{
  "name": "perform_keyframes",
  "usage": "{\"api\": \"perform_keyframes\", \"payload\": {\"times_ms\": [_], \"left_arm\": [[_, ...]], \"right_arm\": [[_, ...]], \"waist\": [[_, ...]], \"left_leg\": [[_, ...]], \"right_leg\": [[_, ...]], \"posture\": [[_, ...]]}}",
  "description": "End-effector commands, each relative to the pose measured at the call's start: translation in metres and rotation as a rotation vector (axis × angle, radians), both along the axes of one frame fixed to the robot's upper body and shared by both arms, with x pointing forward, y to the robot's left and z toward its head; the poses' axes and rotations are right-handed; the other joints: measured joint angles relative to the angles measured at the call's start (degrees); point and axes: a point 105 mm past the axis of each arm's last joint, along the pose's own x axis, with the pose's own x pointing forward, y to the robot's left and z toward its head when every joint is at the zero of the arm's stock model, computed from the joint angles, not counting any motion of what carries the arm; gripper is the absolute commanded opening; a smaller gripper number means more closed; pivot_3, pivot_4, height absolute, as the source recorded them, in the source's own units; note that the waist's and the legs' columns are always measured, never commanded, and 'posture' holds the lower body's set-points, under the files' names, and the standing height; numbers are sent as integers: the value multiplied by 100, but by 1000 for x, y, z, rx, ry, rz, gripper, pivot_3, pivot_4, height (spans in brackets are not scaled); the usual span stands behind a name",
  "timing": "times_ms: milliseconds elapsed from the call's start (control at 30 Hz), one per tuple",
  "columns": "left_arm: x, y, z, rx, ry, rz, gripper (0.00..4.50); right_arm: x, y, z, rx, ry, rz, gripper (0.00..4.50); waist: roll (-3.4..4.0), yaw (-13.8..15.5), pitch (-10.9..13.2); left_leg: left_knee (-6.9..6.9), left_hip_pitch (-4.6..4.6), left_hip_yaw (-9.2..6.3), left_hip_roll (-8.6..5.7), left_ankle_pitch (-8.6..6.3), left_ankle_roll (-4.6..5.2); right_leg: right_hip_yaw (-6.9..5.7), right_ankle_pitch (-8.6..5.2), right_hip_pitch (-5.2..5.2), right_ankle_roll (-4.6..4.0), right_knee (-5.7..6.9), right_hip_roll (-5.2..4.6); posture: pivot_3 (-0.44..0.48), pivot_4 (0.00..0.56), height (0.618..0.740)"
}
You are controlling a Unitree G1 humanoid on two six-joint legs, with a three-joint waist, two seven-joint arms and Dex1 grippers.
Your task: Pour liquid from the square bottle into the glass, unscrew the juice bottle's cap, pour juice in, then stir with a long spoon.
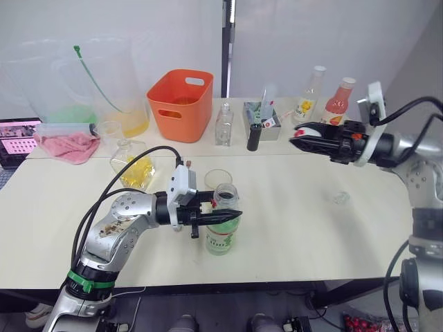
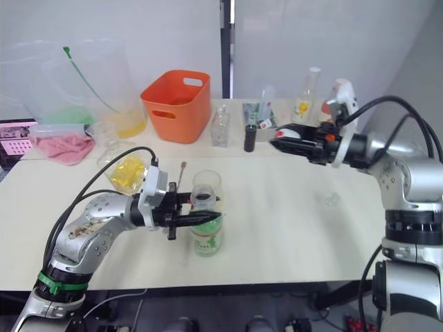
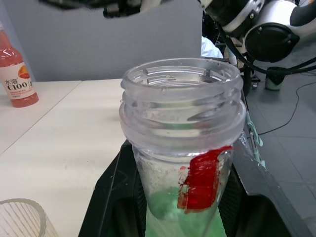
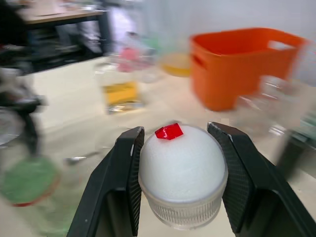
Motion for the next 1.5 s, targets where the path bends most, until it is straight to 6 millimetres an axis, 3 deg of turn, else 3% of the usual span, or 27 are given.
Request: {"api": "perform_keyframes", "payload": {"times_ms": [33, 233, 400, 833, 900, 1100, 1167, 1300, 1500], "left_arm": [[1, -3, 3, 6, -31, -7, 1366], [0, -3, 4, 10, -35, -4, 1366], [-1, 0, 4, 16, -37, 12, 1366], [-3, 3, 4, 26, -37, 39, 1366], [-3, 3, 4, 27, -39, 40, 1366], [-3, 2, 4, 28, -41, 38, 1366], [-3, 2, 5, 30, -47, 36, 1366], [-7, 3, 12, 23, -46, 25, 1366], [-12, 10, 19, 33, -36, 50, 1366]], "right_arm": [[11, -24, -11, 1, -33, -198, 1582], [34, -36, -82, -30, 56, -429, 1582], [42, -42, -119, -71, 110, -524, 1582], [49, -52, -138, -42, 147, -591, 1582], [49, -52, -135, -18, 148, -588, 2607], [49, -47, -122, 5, 124, -558, 4462], [47, -41, -111, 10, 101, -519, 4462], [35, -13, -55, 4, -26, -326, 4462], [-14, 29, -17, -81, -99, 72, 4462]], "waist": [[0, 7, 0], [1, 10, 0], [1, 7, -1], [2, -60, -1], [2, -83, -1], [2, -99, -1], [2, -100, -1], [7, -105, 2], [13, -125, 9]], "left_leg": [[0, 1, 1, 0, 0, 0], [1, 3, 4, -1, 0, 0], [0, 4, 5, -2, 1, 0], [0, 7, 5, 0, 0, 0], [0, 7, 5, 0, 0, 0], [0, 8, 5, 1, 0, 0], [0, 7, 5, 0, 0, 0], [0, 6, 5, 0, 0, 0], [-1, 5, 2, 5, -5, 8]], "right_leg": [[1, 0, 0, 0, 2, 0], [9, 0, 1, 0, 2, 1], [11, 0, 0, 0, 2, 1], [13, 0, 2, 0, 3, 4], [13, 0, 2, 0, 4, 4], [13, 0, 3, 0, 4, 4], [13, 0, 3, 0, 4, 4], [14, 0, 1, 0, 6, 4], [13, -1, 4, 2, 2, 10]], "posture": [[0, 150, 740], [0, 150, 740], [0, 150, 740], [0, 150, 740], [0, 150, 740], [0, 150, 740], [0, 150, 740], [0, 150, 740], [0, 150, 740]]}}
